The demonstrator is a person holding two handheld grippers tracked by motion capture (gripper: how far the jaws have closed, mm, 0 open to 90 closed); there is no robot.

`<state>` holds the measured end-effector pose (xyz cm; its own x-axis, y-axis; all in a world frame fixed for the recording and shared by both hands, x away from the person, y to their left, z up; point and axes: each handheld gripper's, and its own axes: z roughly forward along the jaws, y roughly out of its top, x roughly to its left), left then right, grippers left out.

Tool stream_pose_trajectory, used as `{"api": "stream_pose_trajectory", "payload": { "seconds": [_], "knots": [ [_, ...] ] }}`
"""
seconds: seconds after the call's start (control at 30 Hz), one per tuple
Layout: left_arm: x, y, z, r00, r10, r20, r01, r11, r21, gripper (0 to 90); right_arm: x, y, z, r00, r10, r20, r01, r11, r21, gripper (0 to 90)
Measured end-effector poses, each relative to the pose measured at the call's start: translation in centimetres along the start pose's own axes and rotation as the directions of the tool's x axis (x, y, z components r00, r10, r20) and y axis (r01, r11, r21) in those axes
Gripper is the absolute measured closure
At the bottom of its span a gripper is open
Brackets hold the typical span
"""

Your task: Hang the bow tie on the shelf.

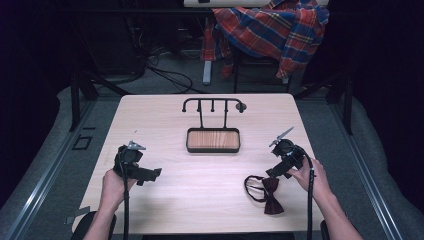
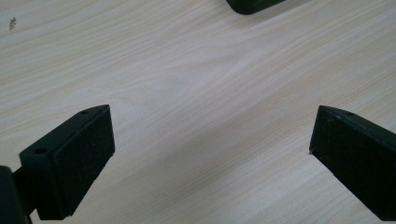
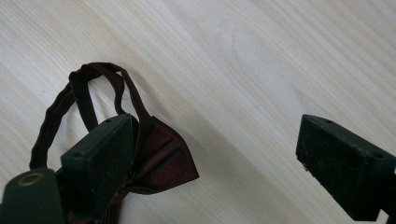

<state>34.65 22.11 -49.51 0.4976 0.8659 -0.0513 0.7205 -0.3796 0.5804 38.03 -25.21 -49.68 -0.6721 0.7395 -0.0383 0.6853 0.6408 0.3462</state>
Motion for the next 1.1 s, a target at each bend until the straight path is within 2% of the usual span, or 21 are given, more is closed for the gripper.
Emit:
{"api": "stream_pose_trajectory", "payload": {
  "seconds": [0.03, 0.07, 0.1, 0.2, 0.4, 0.43, 0.63, 0.83, 1.0, 1.03, 1.07, 1.1],
  "knots": [
    [0.0, 0.0, 0.0, 1.0000, -0.002, -0.001, 0.002, 1.0000, -0.002, 0.2, 0.1, 0.0, 0.1, 0.9999, 0.011, -0.003, -0.011, 1.000, -0.007, 10.9],
    [0.0, 0.0, 0.0, 1.0000, -0.003, 0.001, 0.003, 1.0000, -0.003, 0.2, 0.2, 0.1, 0.1, 0.9999, -0.011, -0.006, 0.011, 1.000, 0.014, 10.4],
    [0.0, 0.0, 0.0, 1.0000, -0.001, 0.003, 0.001, 1.0000, -0.003, 0.2, 0.3, 0.1, 0.1, 0.9998, -0.006, -0.019, 0.007, 1.000, 0.007, 10.3],
    [0.0, 0.0, 0.0, 1.0000, -0.001, 0.008, 0.001, 1.0000, 0.002, 0.2, 0.5, 0.2, 0.0, 0.9997, -0.013, -0.020, 0.013, 1.000, 0.006, 10.0],
    [0.0, 0.0, 0.0, 1.0000, -0.001, 0.010, 0.001, 1.0000, 0.002, 0.2, 1.1, 0.5, 0.2, 0.9989, -0.013, -0.044, 0.013, 1.000, -0.010, 4.5],
    [-0.1, 0.0, 0.0, 0.9999, -0.002, 0.012, 0.001, 1.0000, 0.001, 0.2, 1.1, 0.6, 0.1, 0.9988, -0.036, -0.034, 0.036, 0.999, 0.012, 3.6],
    [-0.1, 0.1, 0.1, 0.9999, 0.003, 0.010, -0.003, 1.0000, 0.003, 0.2, 1.9, 1.0, 0.0, 0.9978, -0.058, -0.031, 0.058, 0.998, 0.001, 3.0],
    [-0.1, 0.1, 0.2, 0.9999, 0.003, 0.013, -0.003, 1.0000, 0.009, 0.2, 2.7, 1.5, 0.4, 0.9920, -0.121, -0.036, 0.122, 0.992, 0.022, 2.4],
    [-0.2, 0.1, 0.2, 0.9999, 0.001, 0.013, -0.001, 0.9999, 0.011, 0.2, 3.4, 1.7, 0.9, 0.9913, -0.123, -0.048, 0.123, 0.992, 0.002, 2.5],
    [-0.2, 0.1, 0.2, 0.9999, 0.001, 0.012, -0.001, 0.9999, 0.011, 0.2, 3.5, 1.8, 1.0, 0.9889, -0.143, -0.040, 0.143, 0.990, 0.014, 3.3],
    [-0.2, 0.1, 0.1, 1.0000, 0.003, 0.008, -0.003, 0.9999, 0.012, 0.2, 3.8, 2.1, 1.3, 0.9854, -0.168, -0.025, 0.169, 0.986, 0.018, 8.2],
    [-0.2, 0.1, 0.2, 1.0000, 0.002, 0.009, -0.002, 0.9999, 0.011, 0.2, 4.0, 2.2, 1.4, 0.9843, -0.176, -0.019, 0.176, 0.984, 0.014, 10.3]
  ]
}}
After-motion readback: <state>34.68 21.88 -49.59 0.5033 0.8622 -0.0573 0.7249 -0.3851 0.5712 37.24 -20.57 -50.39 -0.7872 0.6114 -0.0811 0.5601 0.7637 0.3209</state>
